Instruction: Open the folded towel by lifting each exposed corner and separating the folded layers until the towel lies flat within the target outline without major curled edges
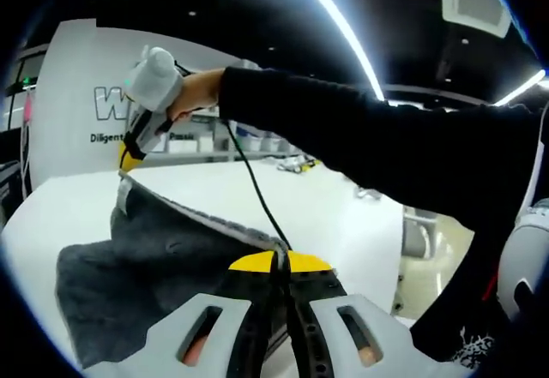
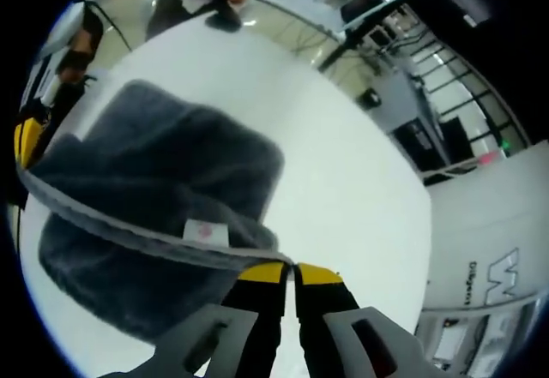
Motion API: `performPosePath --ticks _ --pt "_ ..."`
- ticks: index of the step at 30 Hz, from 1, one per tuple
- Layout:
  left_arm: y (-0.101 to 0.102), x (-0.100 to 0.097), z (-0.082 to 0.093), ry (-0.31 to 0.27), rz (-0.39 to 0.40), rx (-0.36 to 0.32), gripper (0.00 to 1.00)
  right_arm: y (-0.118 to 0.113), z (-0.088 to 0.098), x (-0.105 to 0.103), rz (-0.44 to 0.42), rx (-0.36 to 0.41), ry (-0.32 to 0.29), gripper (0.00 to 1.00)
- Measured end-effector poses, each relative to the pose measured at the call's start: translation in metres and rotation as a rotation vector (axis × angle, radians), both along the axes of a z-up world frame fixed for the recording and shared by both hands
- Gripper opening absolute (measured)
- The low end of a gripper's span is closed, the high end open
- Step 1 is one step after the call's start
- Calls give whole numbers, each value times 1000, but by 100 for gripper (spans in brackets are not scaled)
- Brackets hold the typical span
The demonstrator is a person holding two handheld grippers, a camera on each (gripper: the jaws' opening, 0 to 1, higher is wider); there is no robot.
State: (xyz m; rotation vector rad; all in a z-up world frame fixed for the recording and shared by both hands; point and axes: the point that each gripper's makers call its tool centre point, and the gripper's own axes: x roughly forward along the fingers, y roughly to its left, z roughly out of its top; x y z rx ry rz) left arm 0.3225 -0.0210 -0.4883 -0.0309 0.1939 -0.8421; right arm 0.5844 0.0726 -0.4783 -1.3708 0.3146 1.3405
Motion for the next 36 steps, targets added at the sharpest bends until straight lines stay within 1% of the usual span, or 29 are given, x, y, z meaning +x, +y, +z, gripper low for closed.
performPosePath --ticks 5,7,11,16,23,30,36 --pt "-9 0 0 -4 -19 -2 0 -14 -2 4 -31 -7 12 0" --pt "-11 0 0 -3 -25 -1 0 -17 -2 7 -38 -6 14 0" --pt "-16 -1 -1 -1 -38 4 0 -23 -6 1 -45 -4 17 0" --pt "-22 1 0 -4 -50 9 0 -24 -3 5 -50 2 17 0" --pt "-35 5 0 -15 -66 22 0 -38 2 17 -77 16 27 0" --pt "-47 3 2 -21 -93 27 0 -52 1 13 -100 13 23 0" --pt "-58 3 6 -33 -119 27 0 -70 5 12 -118 23 12 0"
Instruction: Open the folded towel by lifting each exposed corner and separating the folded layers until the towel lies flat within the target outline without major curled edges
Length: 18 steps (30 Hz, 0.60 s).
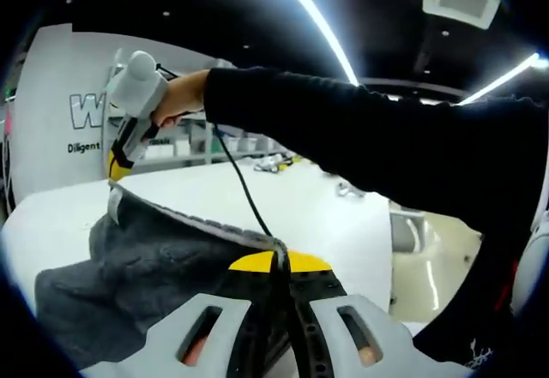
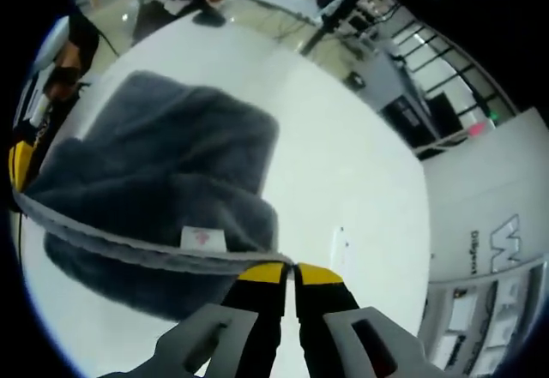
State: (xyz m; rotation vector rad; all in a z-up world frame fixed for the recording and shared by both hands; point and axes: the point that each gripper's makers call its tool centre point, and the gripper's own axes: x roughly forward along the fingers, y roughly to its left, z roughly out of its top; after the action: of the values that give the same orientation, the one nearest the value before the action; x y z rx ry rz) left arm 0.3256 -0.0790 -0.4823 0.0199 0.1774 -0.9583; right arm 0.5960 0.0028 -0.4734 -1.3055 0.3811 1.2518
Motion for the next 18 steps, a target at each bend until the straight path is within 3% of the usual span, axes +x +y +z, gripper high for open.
performPosePath --ticks 4,10,18 --pt "-3 -1 0 -13 -19 6 0 -12 2 2 -19 -4 -6 0" --pt "-25 1 5 -24 -44 9 0 -26 7 4 -36 -7 -18 0" --pt "-28 1 7 -46 -66 21 0 -49 9 6 -64 -5 -26 0"
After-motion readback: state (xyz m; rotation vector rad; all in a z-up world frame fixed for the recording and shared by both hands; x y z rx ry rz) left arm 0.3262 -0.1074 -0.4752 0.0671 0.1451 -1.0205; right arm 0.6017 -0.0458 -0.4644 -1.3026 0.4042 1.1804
